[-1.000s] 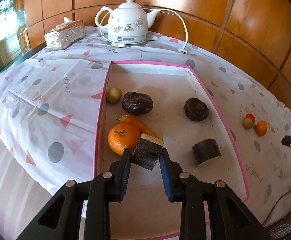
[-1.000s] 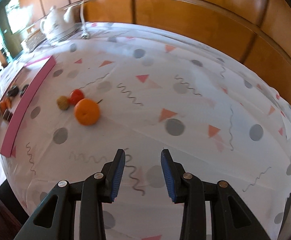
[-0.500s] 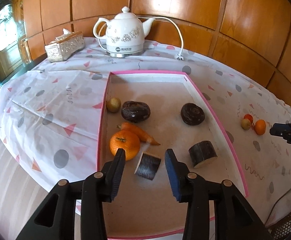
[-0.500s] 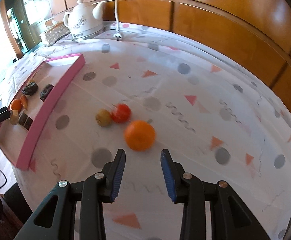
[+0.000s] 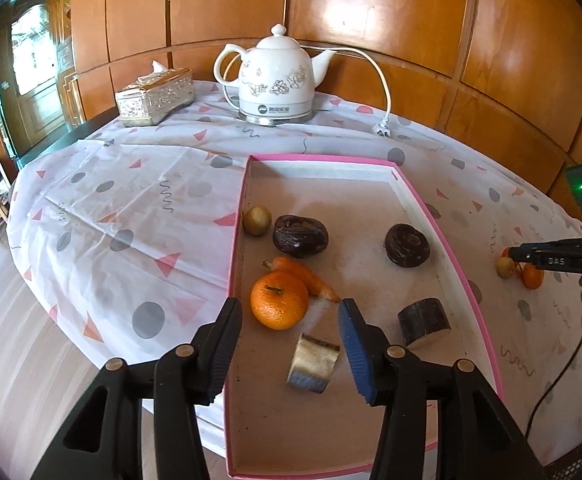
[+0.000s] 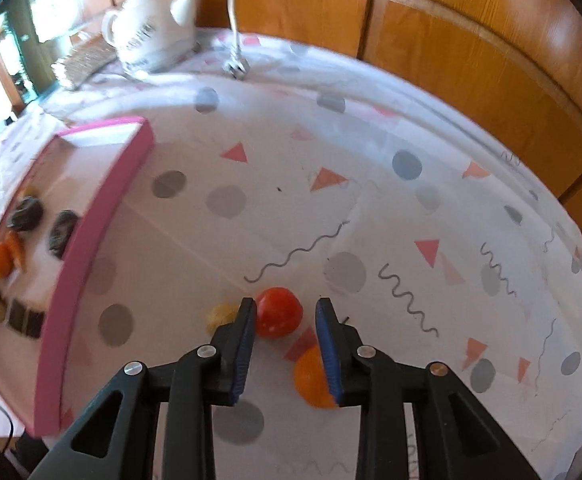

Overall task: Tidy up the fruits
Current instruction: 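Move the right gripper to the red tomato and close on it, then lift the red tomato with the right gripper and release it in the tray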

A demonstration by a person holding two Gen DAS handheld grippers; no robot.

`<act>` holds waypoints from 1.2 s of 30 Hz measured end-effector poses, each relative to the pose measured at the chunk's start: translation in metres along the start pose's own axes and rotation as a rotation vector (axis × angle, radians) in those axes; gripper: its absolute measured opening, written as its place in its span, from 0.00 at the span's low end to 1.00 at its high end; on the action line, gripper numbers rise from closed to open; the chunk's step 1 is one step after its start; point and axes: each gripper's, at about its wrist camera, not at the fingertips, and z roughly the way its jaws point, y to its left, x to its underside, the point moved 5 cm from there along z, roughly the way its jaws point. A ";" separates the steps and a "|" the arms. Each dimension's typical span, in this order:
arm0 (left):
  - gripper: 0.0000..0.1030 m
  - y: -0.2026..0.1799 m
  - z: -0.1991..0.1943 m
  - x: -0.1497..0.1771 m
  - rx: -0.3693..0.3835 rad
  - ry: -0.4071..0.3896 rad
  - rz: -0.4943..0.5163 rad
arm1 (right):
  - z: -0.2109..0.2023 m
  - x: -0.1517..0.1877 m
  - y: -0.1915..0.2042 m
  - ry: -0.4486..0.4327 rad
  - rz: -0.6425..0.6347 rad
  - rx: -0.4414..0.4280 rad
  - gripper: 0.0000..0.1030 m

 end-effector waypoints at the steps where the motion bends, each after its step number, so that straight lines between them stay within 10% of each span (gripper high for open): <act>1: 0.49 0.001 -0.001 -0.001 -0.005 -0.004 -0.004 | 0.005 -0.001 0.000 0.012 0.013 -0.009 0.29; 36: 0.68 0.022 -0.029 -0.009 -0.086 -0.083 -0.077 | -0.008 0.006 -0.017 -0.073 0.100 -0.031 0.27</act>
